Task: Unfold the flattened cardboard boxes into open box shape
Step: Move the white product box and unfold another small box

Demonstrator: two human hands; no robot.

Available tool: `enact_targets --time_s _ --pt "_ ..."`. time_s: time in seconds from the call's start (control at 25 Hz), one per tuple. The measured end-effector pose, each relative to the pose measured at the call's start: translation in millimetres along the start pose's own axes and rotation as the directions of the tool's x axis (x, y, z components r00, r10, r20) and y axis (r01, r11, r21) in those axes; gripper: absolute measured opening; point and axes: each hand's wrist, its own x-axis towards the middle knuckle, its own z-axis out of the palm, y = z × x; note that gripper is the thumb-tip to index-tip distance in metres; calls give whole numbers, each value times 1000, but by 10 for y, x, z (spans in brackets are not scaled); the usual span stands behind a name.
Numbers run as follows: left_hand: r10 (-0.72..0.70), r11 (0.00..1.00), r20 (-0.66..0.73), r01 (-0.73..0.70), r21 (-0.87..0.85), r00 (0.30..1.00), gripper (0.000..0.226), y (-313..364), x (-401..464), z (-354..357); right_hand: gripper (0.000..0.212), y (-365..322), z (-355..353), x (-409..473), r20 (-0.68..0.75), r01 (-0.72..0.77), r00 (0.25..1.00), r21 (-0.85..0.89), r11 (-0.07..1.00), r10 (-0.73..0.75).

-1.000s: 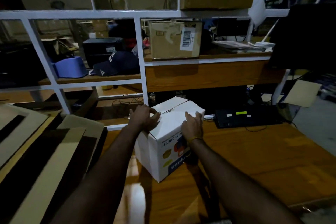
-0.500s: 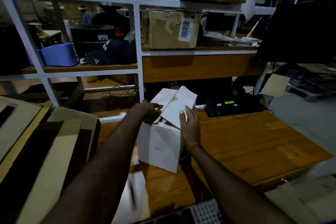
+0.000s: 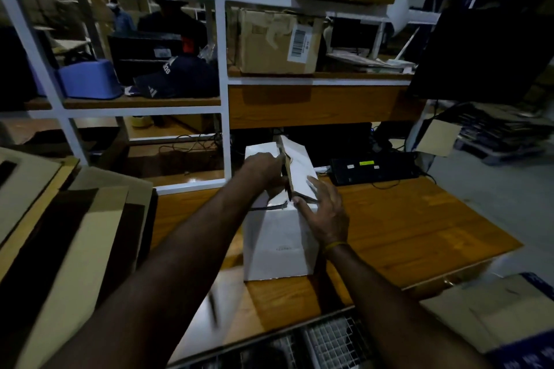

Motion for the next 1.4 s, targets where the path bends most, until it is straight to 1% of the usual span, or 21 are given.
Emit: enact_targets --time_s 0.04,0.12,0.2,0.28,0.32,0.4,0.48,0.56,0.64,0.72,0.76,0.8,0.88,0.96,1.0,1.04,1.12,1.2,1.28,1.32,1.4 --pt "37 999 -38 -37 11 999 68 25 5 -27 58 14 -16 11 -30 9 1000 -22 1000 -9" --pt "78 997 -144 -76 21 986 69 98 12 -33 49 29 -67 51 -90 -24 996 21 1000 25" --pt "83 995 -286 -94 -24 955 68 195 50 52 44 80 -123 114 -132 -72 988 94 993 84" --pt "129 980 -366 -175 -94 922 66 306 93 182 46 125 -188 163 -148 -127 978 129 983 146" --pt "177 962 -381 -242 -129 907 64 345 143 259 48 141 -223 177 -152 -153 973 153 976 176" --pt "287 910 -372 -372 -182 883 65 419 290 357 64 194 -306 200 -164 -196 959 213 957 233" --pt "358 882 -287 -423 -209 888 75 490 411 404 78 232 -349 214 -163 -253 944 201 946 287" --pt "401 885 -206 -436 -165 893 76 561 495 458 78 266 -333 211 -168 -322 929 76 944 330" --pt "457 861 -193 -487 -148 868 68 624 550 517 62 323 -283 189 -164 -375 923 -179 910 348" --pt "490 849 -143 -508 -146 860 60 647 580 570 50 420 -280 185 -188 -368 929 -398 840 318" --pt "496 852 -116 -508 -126 861 58 630 601 596 51 468 -298 202 -174 -343 939 -454 822 296" --pt "484 863 -94 -492 -115 870 57 601 633 636 56 491 -325 226 -128 -316 948 -488 813 292" --pt "441 887 -92 -449 -103 893 68 559 686 711 67 493 -362 296 13 -304 933 -506 807 360" --pt "435 884 -112 -447 -136 894 73 535 781 794 69 487 -398 394 127 -382 868 -447 809 481" --pt "437 880 -108 -449 -153 893 68 547 799 799 68 485 -424 448 169 -438 826 -406 802 537" --pt "419 885 -103 -432 -175 902 58 575 781 770 66 467 -467 490 207 -464 799 -388 797 565" --pt "383 894 -109 -398 -206 917 40 644 747 705 61 427 -519 566 293 -424 780 -403 811 553" --pt "372 894 -154 -398 -208 916 35 665 748 691 48 340 -516 638 361 -322 789 -447 835 498" --pt "370 893 -178 -402 -201 912 31 661 753 707 37 273 -465 683 392 -250 802 -466 849 451" --pt "368 897 -180 -399 -190 913 30 657 751 716 36 268 -447 690 403 -241 800 -463 853 445" --pt "369 903 -189 -399 -159 910 29 654 760 736 42 285 -433 700 441 -237 783 -439 867 438"
